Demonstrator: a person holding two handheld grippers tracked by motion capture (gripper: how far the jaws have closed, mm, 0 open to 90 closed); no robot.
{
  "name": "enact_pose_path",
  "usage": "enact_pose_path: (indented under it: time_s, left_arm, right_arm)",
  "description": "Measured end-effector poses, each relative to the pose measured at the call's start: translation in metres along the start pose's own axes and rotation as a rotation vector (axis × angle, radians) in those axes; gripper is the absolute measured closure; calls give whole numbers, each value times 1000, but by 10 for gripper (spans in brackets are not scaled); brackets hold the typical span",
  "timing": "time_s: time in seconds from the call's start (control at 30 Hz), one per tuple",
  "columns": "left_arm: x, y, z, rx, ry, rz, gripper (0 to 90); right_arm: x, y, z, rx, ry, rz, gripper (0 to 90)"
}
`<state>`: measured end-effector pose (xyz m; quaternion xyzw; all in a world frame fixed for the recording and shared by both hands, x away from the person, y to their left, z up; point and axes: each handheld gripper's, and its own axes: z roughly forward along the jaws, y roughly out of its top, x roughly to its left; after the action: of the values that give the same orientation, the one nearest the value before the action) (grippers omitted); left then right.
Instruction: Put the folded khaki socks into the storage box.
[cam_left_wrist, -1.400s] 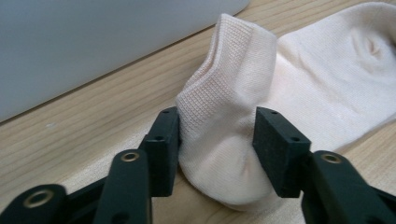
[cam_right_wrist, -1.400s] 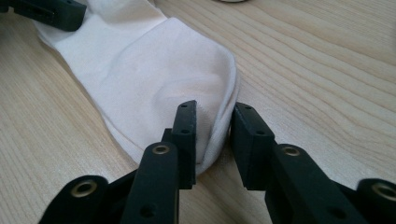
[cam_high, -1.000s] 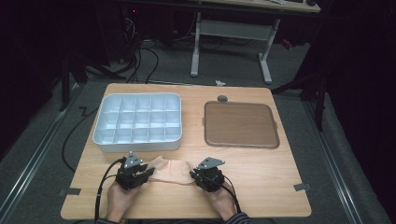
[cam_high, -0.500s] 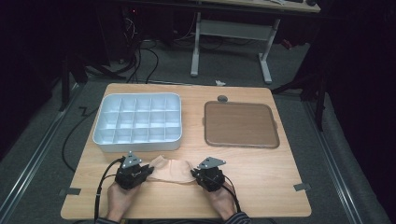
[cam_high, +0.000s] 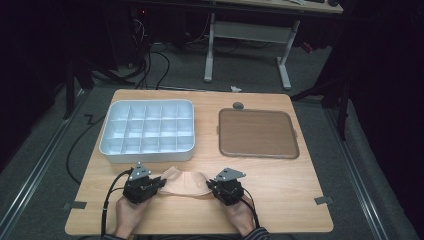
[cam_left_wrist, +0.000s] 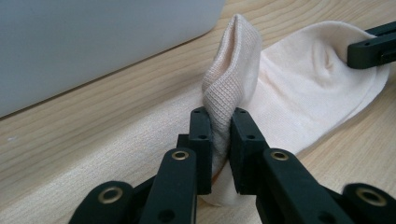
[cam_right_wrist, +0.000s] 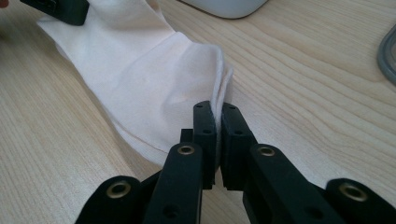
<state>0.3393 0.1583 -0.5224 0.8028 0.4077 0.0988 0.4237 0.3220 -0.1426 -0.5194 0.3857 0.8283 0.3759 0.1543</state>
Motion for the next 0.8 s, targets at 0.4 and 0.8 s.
enact_pose_path:
  time_s: [0.4, 0.8]
  left_arm:
    - [-13, 15, 2, -4, -3, 39, 809]
    - [-24, 25, 11, -12, -20, 67, 809]
  right_arm:
    - [-8, -2, -12, -31, -12, 17, 865]
    - [-19, -7, -23, -34, -38, 32, 864]
